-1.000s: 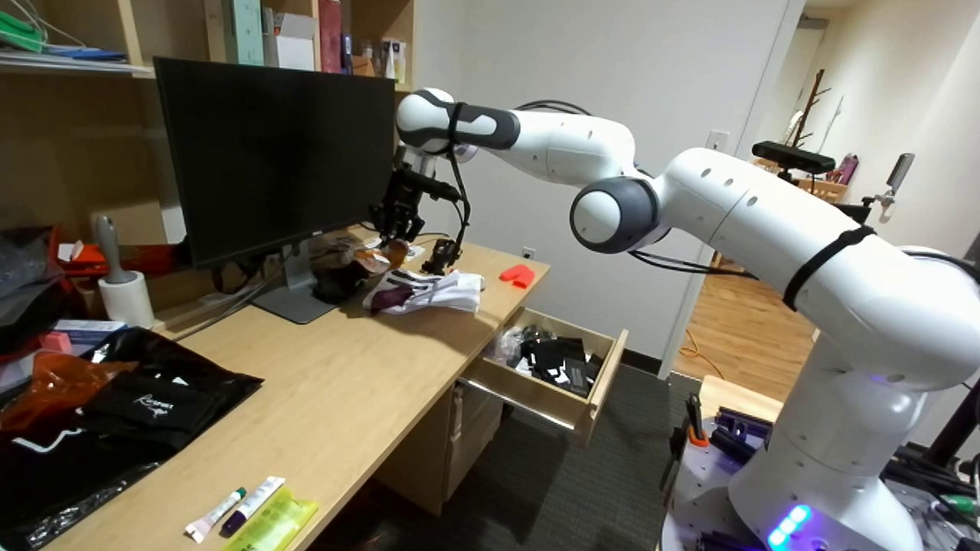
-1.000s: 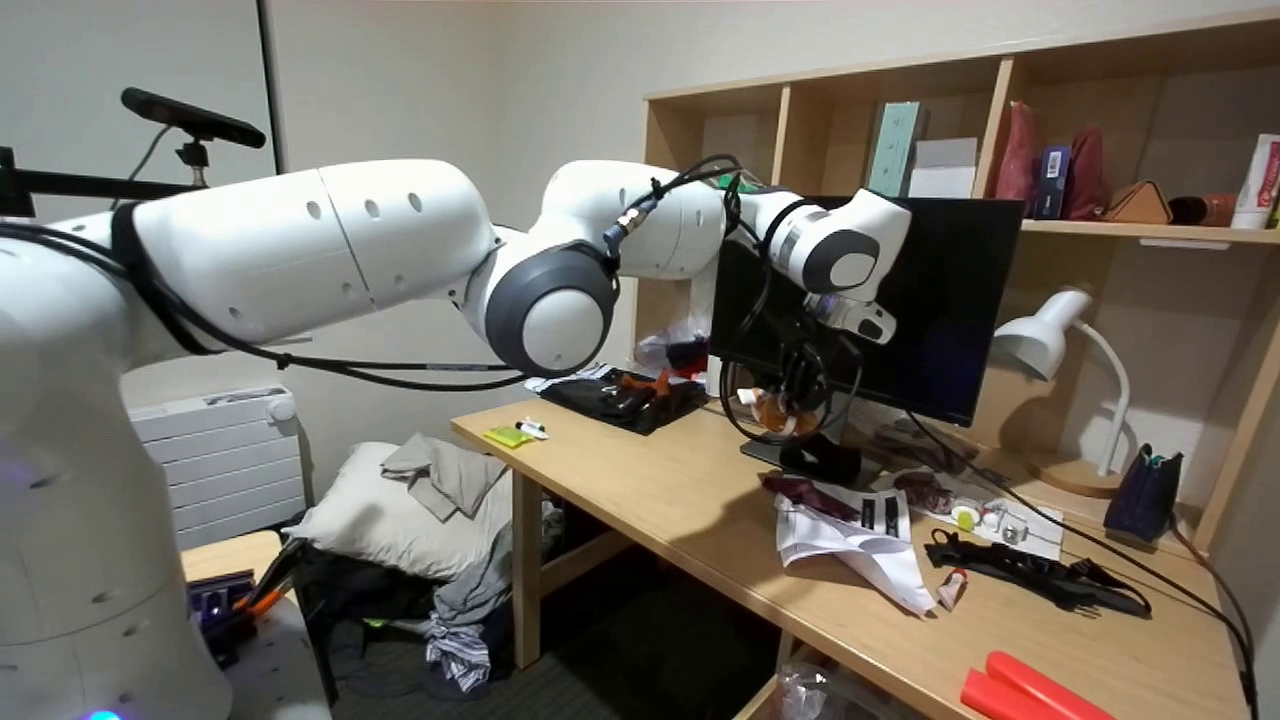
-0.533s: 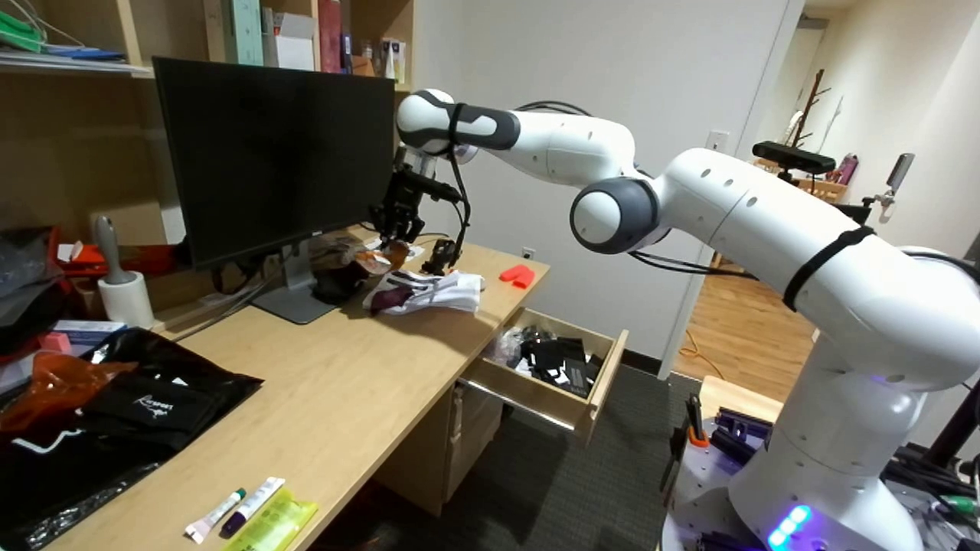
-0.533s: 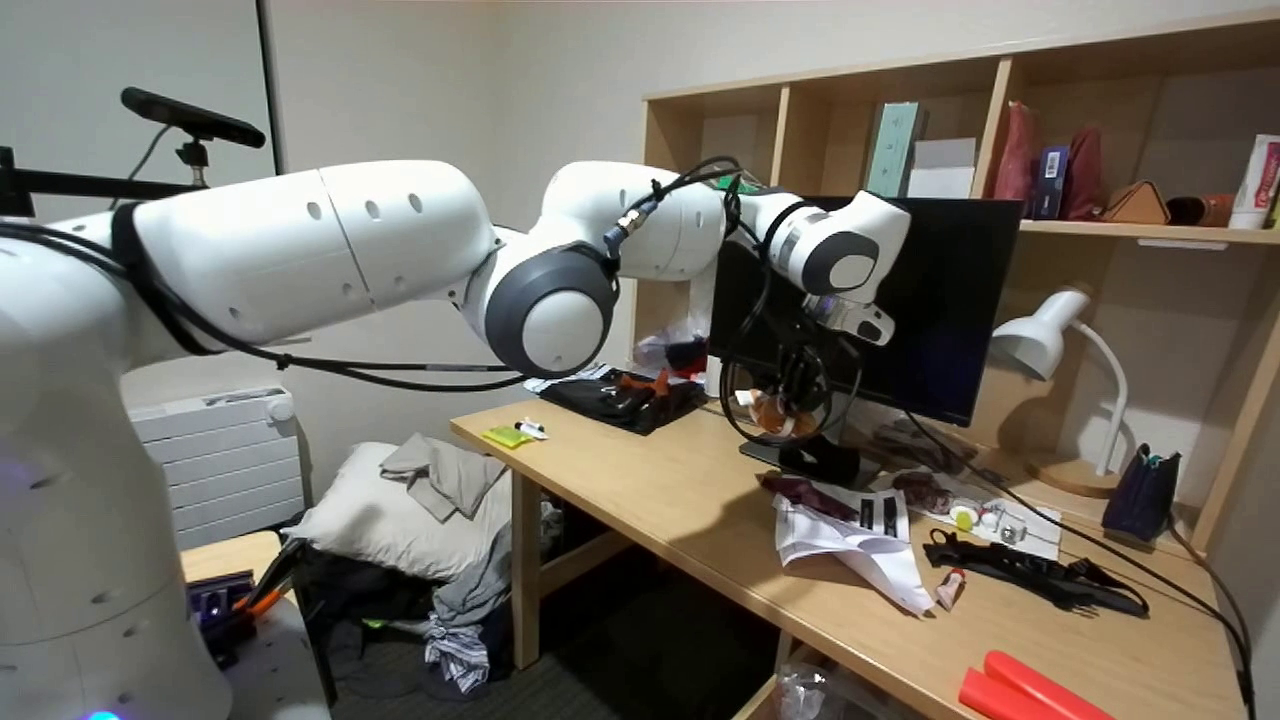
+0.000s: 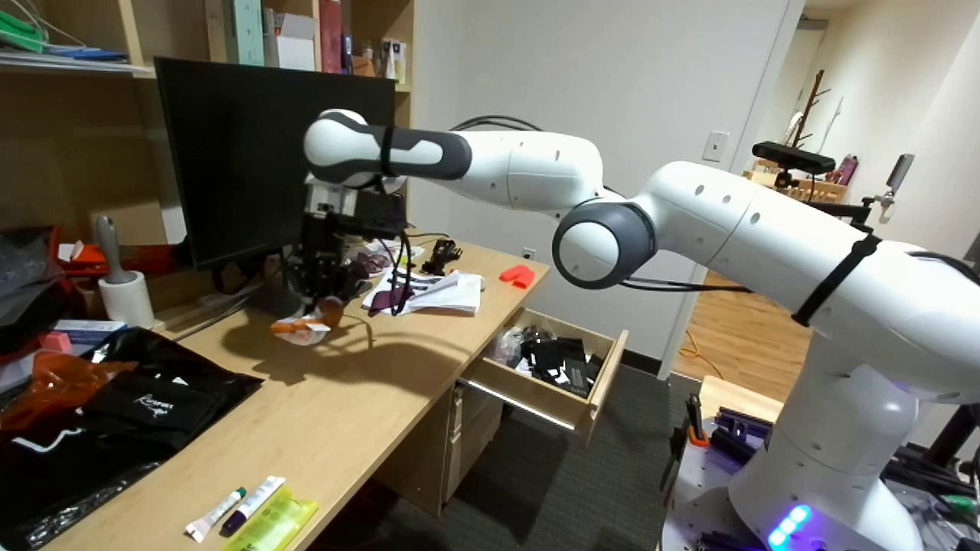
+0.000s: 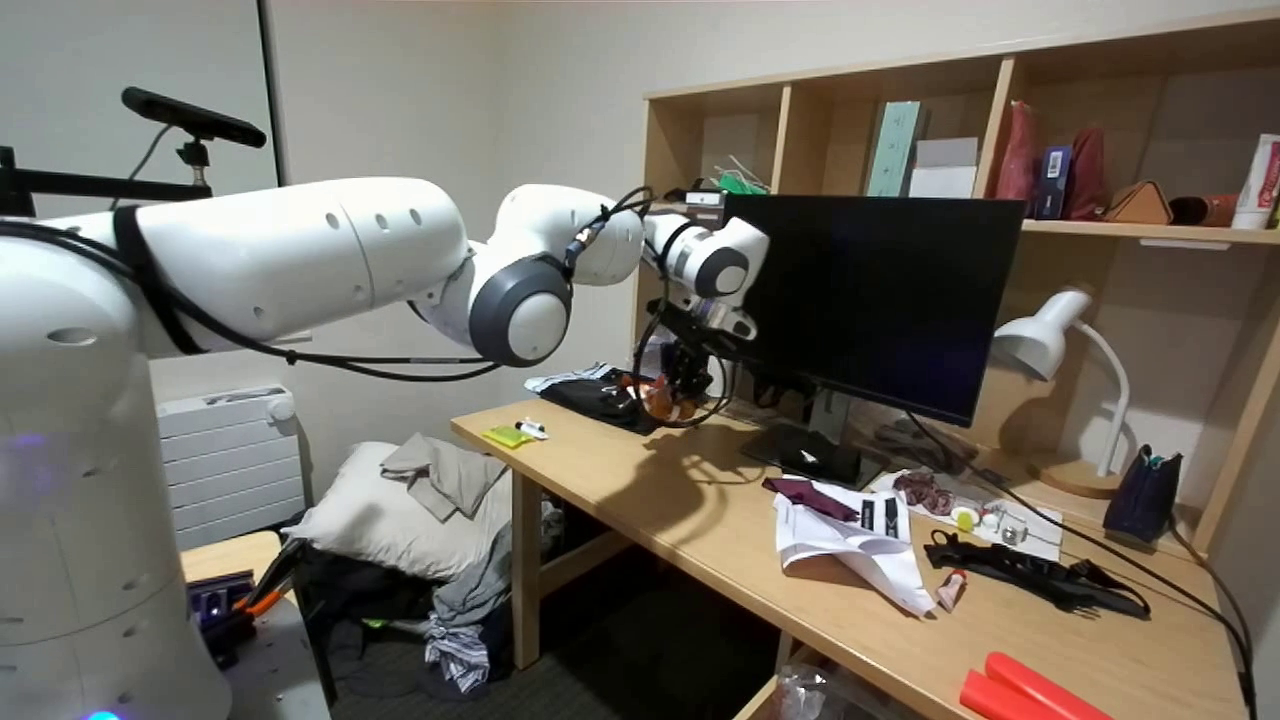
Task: Move the white and brown toy to the left side of the desk
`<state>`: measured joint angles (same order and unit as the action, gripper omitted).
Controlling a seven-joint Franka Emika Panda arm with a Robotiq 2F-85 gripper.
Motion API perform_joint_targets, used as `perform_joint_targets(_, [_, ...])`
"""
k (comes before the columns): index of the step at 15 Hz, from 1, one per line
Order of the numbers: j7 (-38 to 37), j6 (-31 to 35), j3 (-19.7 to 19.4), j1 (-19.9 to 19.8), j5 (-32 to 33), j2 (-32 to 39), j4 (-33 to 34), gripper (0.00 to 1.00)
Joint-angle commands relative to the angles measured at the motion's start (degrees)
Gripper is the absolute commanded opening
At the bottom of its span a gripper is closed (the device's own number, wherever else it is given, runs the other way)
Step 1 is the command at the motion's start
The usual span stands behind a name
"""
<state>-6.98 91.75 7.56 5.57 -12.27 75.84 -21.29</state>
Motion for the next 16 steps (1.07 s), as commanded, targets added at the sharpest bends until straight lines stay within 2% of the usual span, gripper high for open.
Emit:
perform_joint_targets(1, [0.4, 0.0, 0.5, 2.0, 0.8, 0.2, -0.2, 0.08])
perform_joint_targets(3, [-0.2, 0.3, 0.3, 4.4, 1.2, 0.7, -0.1, 0.11])
perform_joint_targets(7, [0.0, 0.4, 0.3, 2.1, 1.1, 0.5, -0.5, 0.11])
perform_joint_targets(8, [0.0, 0.4, 0.3, 1.8, 1.1, 0.5, -0.5, 0.08])
perform_joint_targets(16, [7.3, -5.4, 0.8, 9.1, 2.8, 3.8, 0.7, 0.07])
